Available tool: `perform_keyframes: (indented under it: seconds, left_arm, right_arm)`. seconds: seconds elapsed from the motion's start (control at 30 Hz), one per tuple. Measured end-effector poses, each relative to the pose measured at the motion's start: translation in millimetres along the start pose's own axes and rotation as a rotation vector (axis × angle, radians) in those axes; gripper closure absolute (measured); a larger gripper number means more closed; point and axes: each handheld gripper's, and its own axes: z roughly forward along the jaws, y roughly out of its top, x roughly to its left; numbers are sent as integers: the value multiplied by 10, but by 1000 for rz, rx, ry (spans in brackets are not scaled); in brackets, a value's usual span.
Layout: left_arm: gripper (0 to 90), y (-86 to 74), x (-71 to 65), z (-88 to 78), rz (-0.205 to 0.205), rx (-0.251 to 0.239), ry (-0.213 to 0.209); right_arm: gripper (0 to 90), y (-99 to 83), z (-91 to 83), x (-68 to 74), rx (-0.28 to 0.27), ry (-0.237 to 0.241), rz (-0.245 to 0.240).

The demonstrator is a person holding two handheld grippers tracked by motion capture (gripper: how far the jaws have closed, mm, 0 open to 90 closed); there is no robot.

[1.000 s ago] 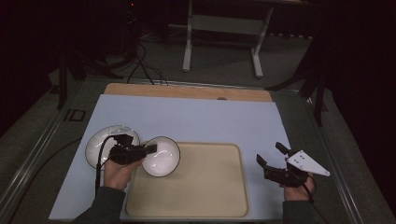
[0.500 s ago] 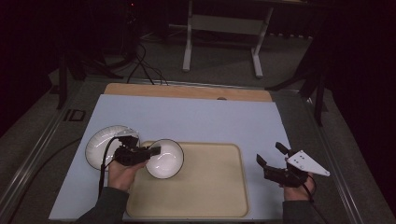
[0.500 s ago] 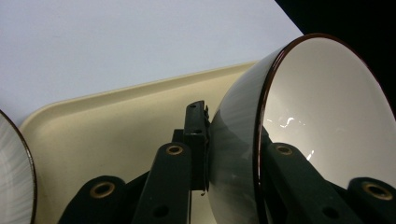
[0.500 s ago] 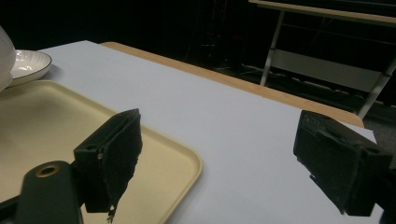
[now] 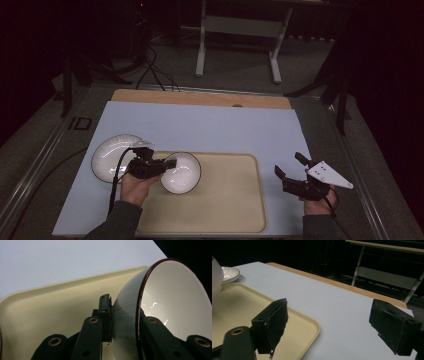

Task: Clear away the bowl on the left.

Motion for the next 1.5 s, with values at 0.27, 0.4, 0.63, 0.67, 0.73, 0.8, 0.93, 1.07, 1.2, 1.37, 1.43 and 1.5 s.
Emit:
perform_keyframes:
  seconds: [0.27, 0.4, 0.63, 0.67, 0.73, 0.8, 0.93, 1.07, 1.2, 1.37, 1.43, 1.5]
  left_arm:
    - [786, -25, -30, 71, 4, 19, -1]
    - [785, -37, -49, 120, 6, 29, 0]
    - [784, -74, -65, 240, 7, 64, 0]
    - [784, -80, -70, 263, 6, 66, 3]
    - [782, -86, -72, 297, 11, 74, 8]
    - [782, -96, -71, 333, 11, 82, 8]
    - [782, -113, -71, 384, 2, 94, 5]
    - [782, -123, -69, 413, 2, 102, 7]
    - [781, -137, -71, 454, 8, 112, 25]
    - [780, -153, -59, 506, 7, 119, 38]
    - [780, -153, -52, 514, 2, 117, 33]
    - [778, -153, -51, 516, 3, 114, 31]
  right_arm:
    - [150, 3, 1, 7, 1, 0, -4]
    - [150, 1, 0, 5, 1, 0, -2]
    - [150, 2, -1, 6, 1, 1, -1]
    - [150, 2, 0, 6, 1, 1, -2]
    - [151, 2, 0, 8, 2, 1, -4]
    - [151, 2, 0, 7, 0, 1, -4]
    - [152, 2, 0, 6, 0, 1, -4]
    - [152, 2, 0, 6, 1, 1, -2]
    - [152, 2, -2, 6, -1, 1, -4]
    - [152, 2, -1, 7, -1, 1, -3]
    - [152, 2, -1, 7, -2, 1, -4]
    - [152, 2, -1, 5, -1, 1, -3]
